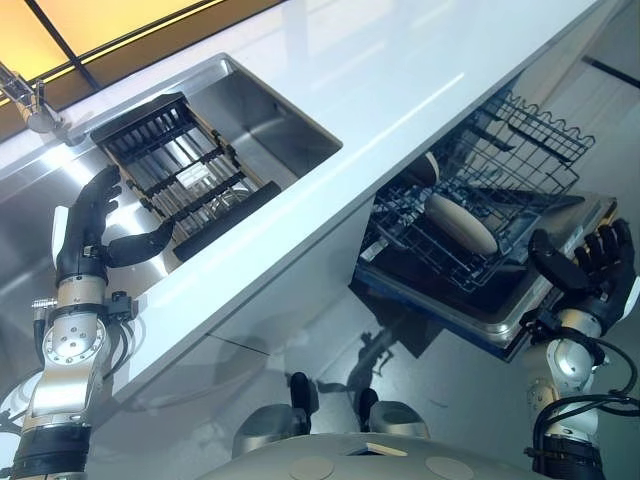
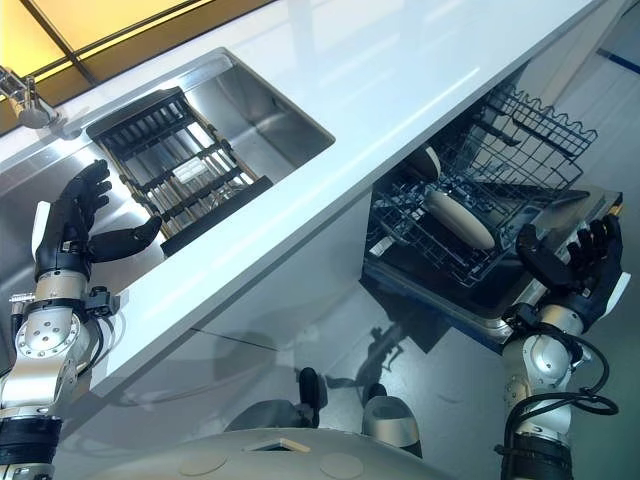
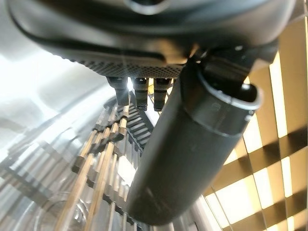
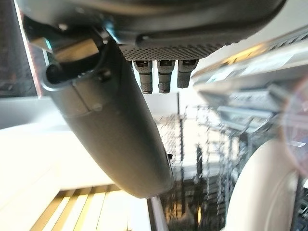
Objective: Pick up plates and place into dishwasher.
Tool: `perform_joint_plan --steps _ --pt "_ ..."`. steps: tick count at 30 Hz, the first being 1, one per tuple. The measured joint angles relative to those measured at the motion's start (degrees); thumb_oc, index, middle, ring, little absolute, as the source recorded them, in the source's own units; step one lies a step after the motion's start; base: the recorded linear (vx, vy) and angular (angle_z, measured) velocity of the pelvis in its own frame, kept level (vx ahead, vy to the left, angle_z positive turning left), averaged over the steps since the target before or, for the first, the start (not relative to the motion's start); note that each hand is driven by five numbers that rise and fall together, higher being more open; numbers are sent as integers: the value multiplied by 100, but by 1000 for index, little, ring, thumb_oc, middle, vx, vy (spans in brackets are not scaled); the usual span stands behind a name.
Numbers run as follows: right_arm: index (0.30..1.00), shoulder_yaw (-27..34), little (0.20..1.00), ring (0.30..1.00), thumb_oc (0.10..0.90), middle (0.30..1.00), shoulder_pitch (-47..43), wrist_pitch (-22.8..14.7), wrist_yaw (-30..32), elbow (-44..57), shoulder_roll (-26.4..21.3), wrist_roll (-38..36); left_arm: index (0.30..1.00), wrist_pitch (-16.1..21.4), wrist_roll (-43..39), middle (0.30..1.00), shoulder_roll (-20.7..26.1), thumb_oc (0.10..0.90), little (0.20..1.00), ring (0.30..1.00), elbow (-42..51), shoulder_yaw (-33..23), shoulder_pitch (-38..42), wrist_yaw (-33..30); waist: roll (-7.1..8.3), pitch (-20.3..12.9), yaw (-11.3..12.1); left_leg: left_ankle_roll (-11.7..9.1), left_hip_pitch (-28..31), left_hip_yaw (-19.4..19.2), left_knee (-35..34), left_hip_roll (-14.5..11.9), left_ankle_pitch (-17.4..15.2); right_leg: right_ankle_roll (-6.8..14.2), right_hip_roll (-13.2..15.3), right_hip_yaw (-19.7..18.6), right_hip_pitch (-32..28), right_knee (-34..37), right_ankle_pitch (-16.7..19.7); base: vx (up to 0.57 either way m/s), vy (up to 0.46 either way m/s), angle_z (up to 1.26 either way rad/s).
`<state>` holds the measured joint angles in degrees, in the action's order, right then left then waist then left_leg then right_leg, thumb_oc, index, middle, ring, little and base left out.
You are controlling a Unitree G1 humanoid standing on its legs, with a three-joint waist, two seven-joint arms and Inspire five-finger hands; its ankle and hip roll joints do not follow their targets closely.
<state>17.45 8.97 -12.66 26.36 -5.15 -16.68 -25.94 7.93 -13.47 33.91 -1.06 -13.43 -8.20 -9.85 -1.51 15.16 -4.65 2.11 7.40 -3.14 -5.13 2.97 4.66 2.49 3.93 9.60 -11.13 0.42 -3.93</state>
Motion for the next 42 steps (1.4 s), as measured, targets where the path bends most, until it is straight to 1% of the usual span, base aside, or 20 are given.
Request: perform_joint_plan --steps 4,5,8,12,19,20,22,25,27,28,31,34,38,42 --pt "900 -53 900 900 800 900 -50 -16 -46 -419 -1 -138 900 -1 0 900 0 800 900 900 0 6 5 -1 -134 -88 3 13 -18 -44 1 -3 9 3 20 -47 64 -43 -2 11 -2 -6" --pt "900 -96 900 900 800 900 -71 -22 -68 -580 -2 -227 900 -2 0 900 0 800 900 900 0 14 8 -1 -194 -124 10 33 -28 -47 1 -1 22 3 22 -51 74 -46 -2 0 0 0" --pt "900 -293 900 900 800 900 -74 -26 -207 -955 -13 -300 900 -7 0 900 0 800 900 900 -1 17 18 -1 -302 -200 30 35 -28 -36 0 2 25 4 25 -40 72 -45 -2 6 2 1" --pt "900 -516 900 900 800 900 -87 -25 -412 -1328 -17 -387 900 -17 0 900 0 800 900 900 -1 34 39 -2 -398 -261 58 29 -54 34 -4 11 26 8 28 31 68 -45 -6 20 14 9" --pt "900 -701 900 900 800 900 -126 31 -463 -1933 -41 -440 900 -35 -5 900 42 800 900 900 -5 170 52 -13 -431 -266 193 33 -112 149 -1 40 52 27 38 118 76 -53 -20 21 18 10" --pt "900 -716 900 900 800 900 -196 98 -508 -2117 -46 -451 900 -35 -5 900 55 800 900 900 -6 245 52 -12 -437 -263 206 38 -122 181 -1 52 59 35 44 182 71 -56 -26 21 14 9" --pt "900 -720 900 900 800 900 -306 208 -549 -2336 -48 -515 900 -53 -5 900 55 800 900 900 -6 318 53 -11 -456 -253 242 40 -125 187 0 61 61 39 50 192 73 -59 -28 25 15 6" --pt "900 -796 900 900 800 900 -397 352 -714 -2695 -102 -947 900 -58 -6 900 60 800 900 900 -6 477 83 -10 -509 -234 334 44 -138 252 -1 91 64 61 82 227 66 -73 -45 31 22 9" --pt "900 -855 900 900 800 900 -500 513 -815 -2893 -146 -1314 900 -72 -6 900 60 800 900 900 -6 529 92 -7 -559 -207 335 71 -163 310 1 116 82 83 125 268 74 -99 -61 26 23 15" --pt "900 -860 900 900 800 900 -530 532 -820 -2929 -147 -1610 900 -95 -6 900 60 800 900 900 -6 547 114 -7 -592 -186 339 88 -169 340 1 133 95 96 131 324 75 -117 -69 25 28 17" --pt "900 -862 900 900 800 900 -599 541 -864 -3023 -169 -2175 900 -155 -6 900 62 800 900 900 -6 626 174 -10 -660 -151 397 127 -175 390 2 172 121 121 151 368 75 -154 -89 20 41 10" --pt "900 -841 900 900 800 900 -644 493 -889 -3083 -213 -2488 900 -164 -6 900 62 800 900 900 -6 718 216 -10 -689 -122 444 123 -193 455 2 200 122 136 174 395 82 -178 -99 11 63 8" --pt "900 -845 900 900 800 900 -650 383 -923 -3083 -229 -2515 900 -164 -6 900 62 800 900 900 -6 751 222 -11 -718 -52 453 123 -197 473 2 225 123 166 214 430 97 -249 -124 10 54 3" --pt "900 -878 900 900 800 900 -648 294 -937 -3078 -231 -2315 900 -164 -6 900 63 800 900 900 -7 850 227 -126 -740 -12 457 124 -207 491 2 243 124 176 238 473 109 -266 -128 17 41 2"
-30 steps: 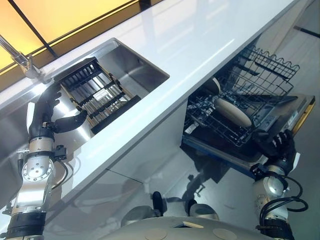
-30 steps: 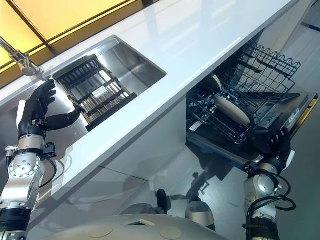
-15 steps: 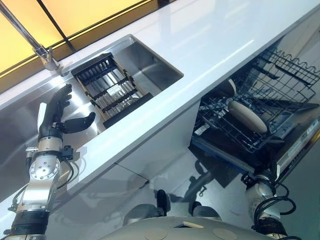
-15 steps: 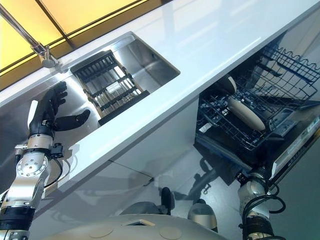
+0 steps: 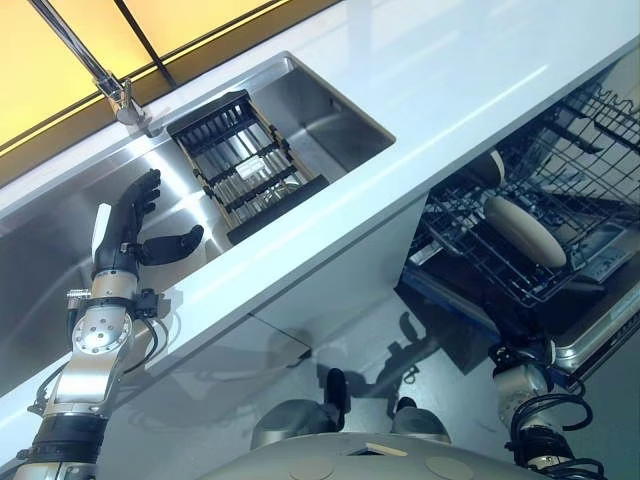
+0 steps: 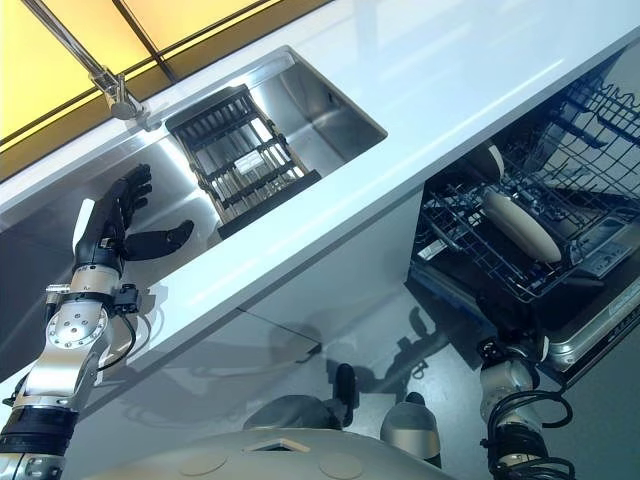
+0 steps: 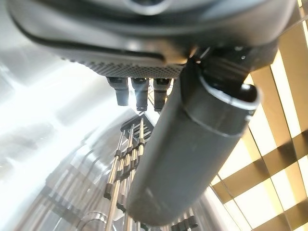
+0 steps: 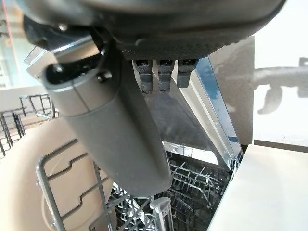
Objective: Pick up plates and place into dishwasher.
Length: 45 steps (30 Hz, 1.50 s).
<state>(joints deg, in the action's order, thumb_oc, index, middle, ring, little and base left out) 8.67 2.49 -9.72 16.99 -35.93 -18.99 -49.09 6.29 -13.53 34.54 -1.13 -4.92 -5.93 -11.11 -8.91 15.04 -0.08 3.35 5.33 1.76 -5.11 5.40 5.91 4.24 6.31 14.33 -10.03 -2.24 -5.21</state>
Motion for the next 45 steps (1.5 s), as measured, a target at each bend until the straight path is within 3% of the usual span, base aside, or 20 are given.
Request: perform_joint_plan --steps 12,17,24,28,31,45 --pt "900 -486 900 900 800 900 -46 -2 689 585 46 677 900 3 3 900 -24 800 900 900 -169 197 252 -218 2 127 141 30 -76 3 3 -3 24 0 -14 47 64 15 -1 8 7 1" --pt "900 -635 900 900 800 900 -52 -1 696 699 46 1360 900 3 5 900 -90 800 900 900 -176 198 253 -222 16 145 206 43 -79 16 3 5 33 0 -13 54 54 26 -1 30 2 1" --pt "900 -816 900 900 800 900 -148 22 213 753 -32 1925 900 19 3 900 -208 800 900 900 -176 193 294 -211 91 197 340 82 -21 54 4 10 58 0 -20 71 -23 39 -1 43 -4 3" --pt "900 -1490 900 900 800 900 -816 43 -507 1529 -219 2443 900 21 8 900 -213 800 900 900 -181 205 475 -162 216 256 378 41 66 129 3 12 40 3 -23 160 -148 38 -4 48 -10 10" --pt "900 -1436 900 900 800 900 -806 185 -473 1504 -266 2497 900 96 7 900 -212 800 900 900 -164 187 554 -130 313 289 445 26 60 181 3 29 59 4 -15 195 -170 22 -4 48 -10 10" --pt "900 -1379 900 900 800 900 -823 521 -322 1558 -349 2492 900 132 11 900 -211 800 900 900 -174 171 656 21 432 280 509 35 8 246 98 46 53 6 1 229 -168 -38 -4 1 -9 3"
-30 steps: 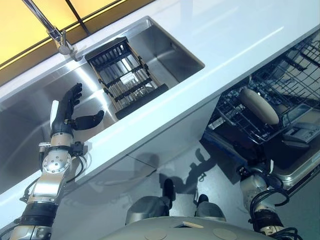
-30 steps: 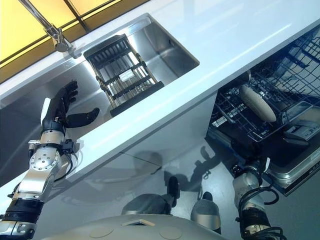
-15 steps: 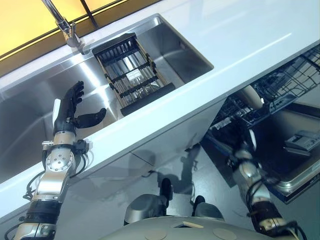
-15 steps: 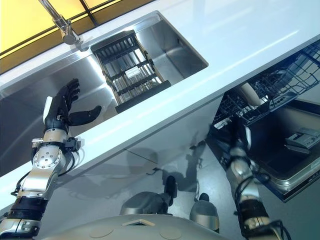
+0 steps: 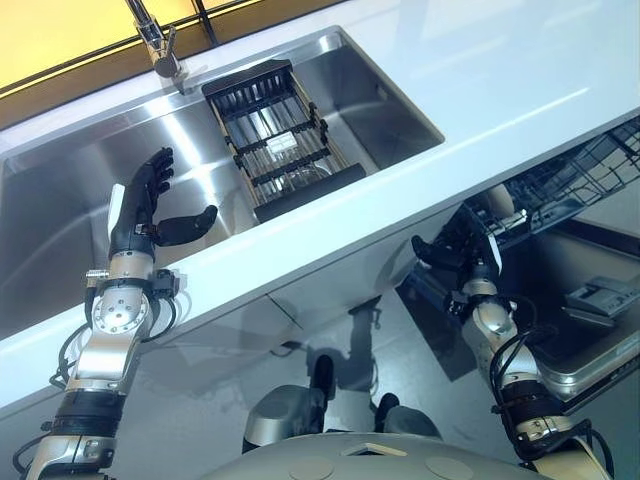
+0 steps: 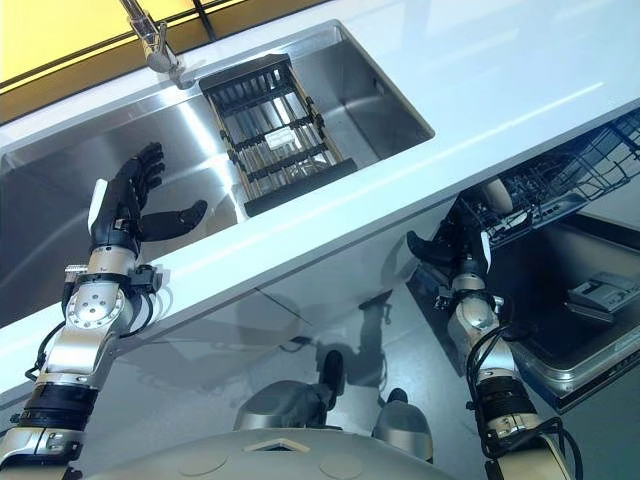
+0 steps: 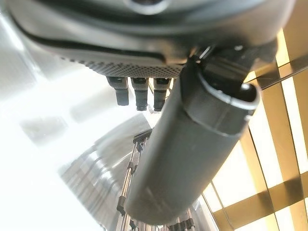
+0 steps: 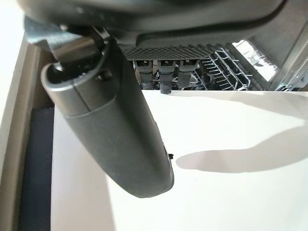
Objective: Pick up plates and place into dishwasher.
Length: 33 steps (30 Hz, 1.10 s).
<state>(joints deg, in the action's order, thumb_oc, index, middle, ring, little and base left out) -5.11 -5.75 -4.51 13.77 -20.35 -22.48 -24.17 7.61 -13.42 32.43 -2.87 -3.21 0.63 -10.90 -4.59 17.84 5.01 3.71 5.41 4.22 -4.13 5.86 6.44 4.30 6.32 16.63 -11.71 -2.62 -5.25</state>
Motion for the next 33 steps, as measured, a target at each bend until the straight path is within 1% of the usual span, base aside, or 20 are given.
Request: perform_joint_plan --steps 3,4,6,8,10,11,12,14,16,19,21,23,28,31,33 --pt "900 90 900 900 800 900 69 83 -87 82 58 -3 900 2 2 900 -1 800 900 900 10 -60 -23 2 29 1 -33 0 4 -13 0 -9 0 10 2 -29 37 -50 -9 -67 -11 -3" --pt "900 186 900 900 800 900 119 180 -231 197 103 -7 900 2 2 900 -1 800 900 900 20 -157 -69 4 50 10 -42 0 4 -31 -2 -11 0 10 3 -44 40 -52 -10 -78 -2 -5" --pt "900 287 900 900 800 900 259 217 -460 305 160 -9 900 9 1 900 -1 800 900 900 30 -211 -94 3 82 10 -73 1 8 -49 -8 -16 -1 11 4 -55 45 -59 -10 -69 -3 -6" --pt "900 311 900 900 800 900 527 254 -748 441 199 40 900 26 2 900 -3 800 900 900 40 -327 -165 3 141 -5 -112 6 35 -86 -28 -27 -5 11 0 -97 49 -62 -10 -79 -13 -8" --pt "900 303 900 900 800 900 927 273 -1046 667 327 251 900 46 7 900 -9 800 900 900 164 -533 -371 -5 205 -24 -194 11 24 -144 -41 -46 -9 39 -4 -190 142 -140 -30 -86 -21 -14" --pt "900 300 900 900 800 900 1144 271 -1128 749 379 361 900 64 7 900 -10 800 900 900 233 -614 -475 -5 218 -24 -231 13 4 -173 -41 -55 -10 42 -4 -213 187 -182 -32 -100 -27 -27" --pt "900 316 900 900 800 900 1443 262 -1131 816 389 539 900 159 7 900 -21 800 900 900 273 -683 -600 -20 226 -24 -250 18 -4 -253 -50 -63 -14 59 4 -286 264 -248 -43 -87 -27 -24" --pt "900 386 900 900 800 900 1732 201 -1046 854 394 696 900 180 8 900 -25 800 900 900 345 -779 -754 -25 244 -24 -331 27 -3 -299 -54 -59 -20 59 11 -365 283 -246 -43 -80 -29 -20" --pt "900 662 900 900 800 900 2060 10 -765 984 399 913 900 201 9 900 -27 800 900 900 425 -880 -927 -67 259 -21 -426 28 -18 -425 -62 -66 -20 59 14 -464 353 -251 -43 -83 -27 -23" --pt "900 1158 900 900 800 900 2204 -362 -272 1151 376 1011 900 211 6 900 -27 800 900 900 427 -1000 -1063 -120 288 -32 -623 30 -10 -598 -83 -97 -22 63 9 -579 414 -277 -44 -78 -27 -18" --pt "900 1530 900 900 800 900 2177 -737 80 1319 336 1013 900 212 3 900 -26 800 900 900 427 -1030 -1079 -124 299 -42 -697 30 -5 -742 -94 -128 -22 66 -7 -693 493 -320 -46 -56 -25 -28" --pt "900 1702 900 900 800 900 2138 -955 296 1441 297 1012 900 236 -5 900 -24 800 900 900 428 -1031 -1071 -124 310 -48 -749 29 -9 -806 -93 -152 -22 63 -27 -748 537 -339 -42 -56 -35 -19" --pt "900 1767 900 900 800 900 1971 -1025 471 1277 297 895 900 237 -10 900 -24 800 900 900 424 -1029 -1068 -103 316 -79 -824 5 0 -864 -92 -205 -34 59 -85 -805 540 -319 -40 -43 -58 -6" --pt "900 1768 900 900 800 900 1849 -1022 614 847 307 460 900 237 -12 900 -24 800 900 900 421 -1026 -1063 -99 315 -114 -828 -8 2 -891 -92 -221 -43 57 -102 -808 526 -276 -38 -18 -69 -2" --pt "900 1790 900 900 800 900 1806 -1011 798 536 319 41 900 236 -13 900 -22 800 900 900 420 -1025 -1063 -99 297 -137 -825 -12 2 -895 -91 -226 -45 36 -110 -807 509 -238 -24 -4 -79 -2"
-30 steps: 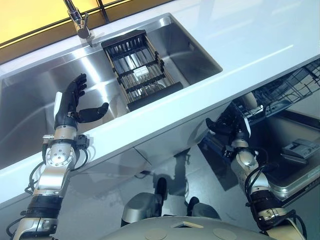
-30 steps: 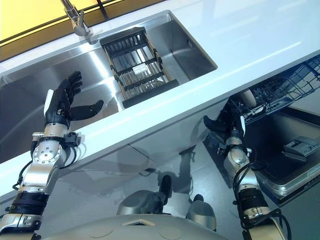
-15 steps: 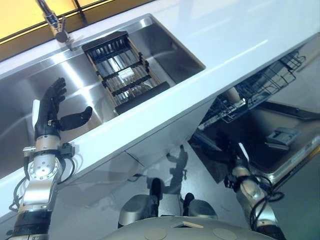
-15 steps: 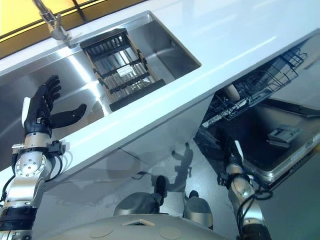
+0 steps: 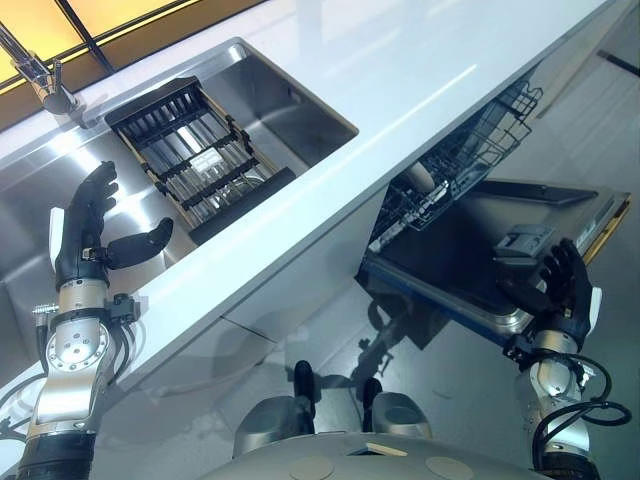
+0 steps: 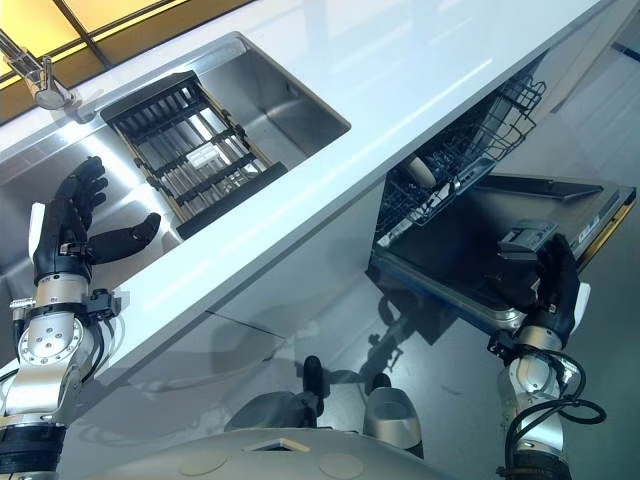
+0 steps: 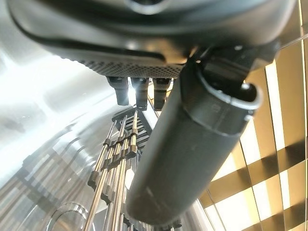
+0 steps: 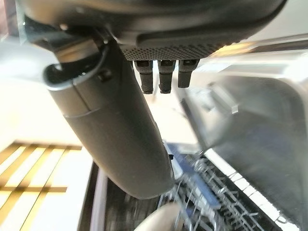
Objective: Pick up plates and place into dishwasher.
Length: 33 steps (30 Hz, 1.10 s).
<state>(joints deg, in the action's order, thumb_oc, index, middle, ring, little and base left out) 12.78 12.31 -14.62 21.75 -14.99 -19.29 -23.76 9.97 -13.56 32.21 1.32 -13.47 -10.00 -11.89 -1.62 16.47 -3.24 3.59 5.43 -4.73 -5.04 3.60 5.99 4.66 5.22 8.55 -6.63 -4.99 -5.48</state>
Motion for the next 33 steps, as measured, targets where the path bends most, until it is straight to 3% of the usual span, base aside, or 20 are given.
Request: perform_joint_plan --steps 3,4,5,6,7,13,20,29,33 --pt "900 29 900 900 800 900 -97 4 122 -384 -4 -354 900 -14 -2 900 26 800 900 900 -44 17 70 0 -16 -32 -6 17 22 -11 0 -6 11 0 -4 1 -28 19 0 -7 -75 -2" --pt "585 46 532 585 432 585 -161 6 196 -563 -4 -453 900 -22 -2 900 39 800 900 900 -55 23 114 1 -14 -33 -8 14 49 -10 0 -8 9 0 -6 7 -72 48 1 -13 -97 -2" --pt "455 71 381 455 281 455 -214 6 291 -736 -7 -500 900 -25 -2 900 48 800 900 900 -59 24 162 2 -18 -37 -15 -1 77 -16 0 -12 -2 0 -8 4 -98 67 1 -11 -86 -1" --pt "455 85 381 455 281 455 -230 6 321 -793 -8 -532 900 -25 -2 900 52 800 900 900 -63 25 185 2 -22 -43 -16 -14 79 -16 0 -14 -10 -1 -11 4 -103 72 2 -10 -82 -3" --pt "300 154 200 300 100 300 -294 5 393 -959 -11 -619 900 -25 -2 900 86 800 900 900 -79 27 238 2 -36 -53 -16 -29 79 -19 -1 -24 -20 -4 -18 4 -105 82 4 -8 -96 -2" --pt "300 685 200 300 100 300 -551 -10 766 -1989 -261 -892 900 -136 -23 900 411 800 900 900 -379 133 408 59 -145 -117 -23 -51 49 -33 0 -55 -32 -9 -45 -1 -60 86 6 -55 -113 -2" --pt "300 1025 200 300 100 300 -805 -61 1084 -2818 -777 -1372 900 -226 -230 900 509 800 900 900 -502 437 510 -8 -386 -75 -93 -27 -190 -74 4 -60 32 -4 -36 -16 273 -28 -1 -107 -52 -4" --pt "300 1144 200 300 100 300 -1561 -19 657 -3697 -977 -2612 900 -204 -523 900 616 800 900 900 -703 688 1392 -347 -767 657 -36 -103 -953 -294 523 -131 -9 -296 53 -5 1393 -1119 -249 -146 -42 -12" --pt "300 1105 200 300 100 300 -1879 77 542 -3984 -1087 -2684 900 6 -774 900 679 800 900 900 -705 690 1757 -597 -884 1000 37 -203 -1409 -361 985 -129 -85 -423 211 15 2019 -1844 -469 -113 -10 -10"
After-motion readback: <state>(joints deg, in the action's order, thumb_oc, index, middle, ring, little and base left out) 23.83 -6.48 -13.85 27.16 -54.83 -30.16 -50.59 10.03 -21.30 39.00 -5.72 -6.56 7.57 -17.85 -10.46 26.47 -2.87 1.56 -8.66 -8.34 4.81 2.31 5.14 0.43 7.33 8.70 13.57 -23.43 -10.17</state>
